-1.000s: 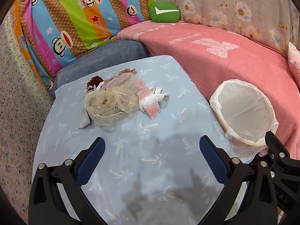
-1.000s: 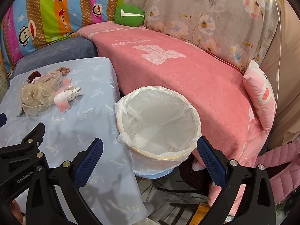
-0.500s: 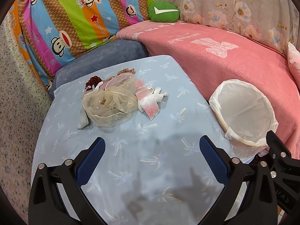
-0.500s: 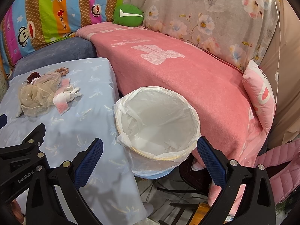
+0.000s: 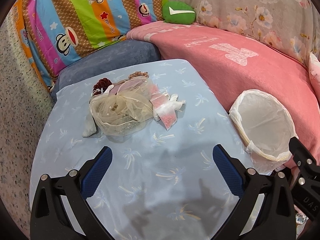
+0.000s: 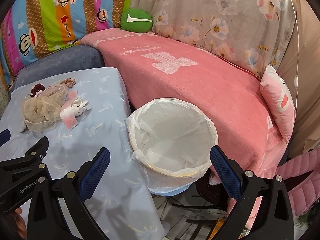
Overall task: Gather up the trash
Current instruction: 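Reach into the pile and grasp the beige tulle bundle with the right gripper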
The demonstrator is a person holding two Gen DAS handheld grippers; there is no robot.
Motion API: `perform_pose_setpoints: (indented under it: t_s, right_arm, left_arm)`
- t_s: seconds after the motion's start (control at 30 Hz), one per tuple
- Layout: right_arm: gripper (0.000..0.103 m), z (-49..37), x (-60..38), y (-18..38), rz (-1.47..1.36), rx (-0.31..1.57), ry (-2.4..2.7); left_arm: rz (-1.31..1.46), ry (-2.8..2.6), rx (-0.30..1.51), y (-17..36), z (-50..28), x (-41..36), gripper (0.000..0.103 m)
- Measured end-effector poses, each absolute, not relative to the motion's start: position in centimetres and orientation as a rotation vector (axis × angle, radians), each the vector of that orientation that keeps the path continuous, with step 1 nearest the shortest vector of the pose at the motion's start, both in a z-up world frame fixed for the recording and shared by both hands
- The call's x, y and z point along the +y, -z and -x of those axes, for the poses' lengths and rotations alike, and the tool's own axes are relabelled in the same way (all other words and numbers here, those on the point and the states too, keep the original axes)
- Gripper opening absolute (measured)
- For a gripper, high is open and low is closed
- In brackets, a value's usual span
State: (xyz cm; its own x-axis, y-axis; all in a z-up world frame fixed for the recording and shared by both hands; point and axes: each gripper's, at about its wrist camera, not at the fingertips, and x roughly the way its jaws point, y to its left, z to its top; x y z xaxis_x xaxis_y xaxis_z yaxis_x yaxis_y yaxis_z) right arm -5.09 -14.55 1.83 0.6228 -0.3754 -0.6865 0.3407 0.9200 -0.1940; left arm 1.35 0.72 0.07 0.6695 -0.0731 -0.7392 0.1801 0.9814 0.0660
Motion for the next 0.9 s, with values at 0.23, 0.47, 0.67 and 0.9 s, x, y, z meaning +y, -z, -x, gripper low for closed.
perform_pose_setpoints:
  t_s: [0.23, 0.47, 0.67, 0.9]
  right_arm:
    - [0.097, 3.5, -13.0, -2.0, 0.043, 0.78, 0.393]
    - [0.097, 1.4, -11.2, -2.1, 0.038, 0.766, 0.362]
    - [0.097, -0.9, -9.1, -2.0, 0.033, 0.755, 0.311]
    - [0.097, -4.4, -6.0, -0.9, 0.005, 0.771, 0.221]
  left_arm:
    - [-0.104, 0.129, 0.813, -0.1, -2.7, 2.9, 0.096]
    - [-0.057, 0.098, 0.792, 0.0, -4.7, 6.1, 0.096]
    - [-0.018, 0.054, 0.797, 0.4, -6.5, 9.1, 0.096]
    - [0.015, 0.01, 0.842, 2.2, -9.4, 13.4, 0.096]
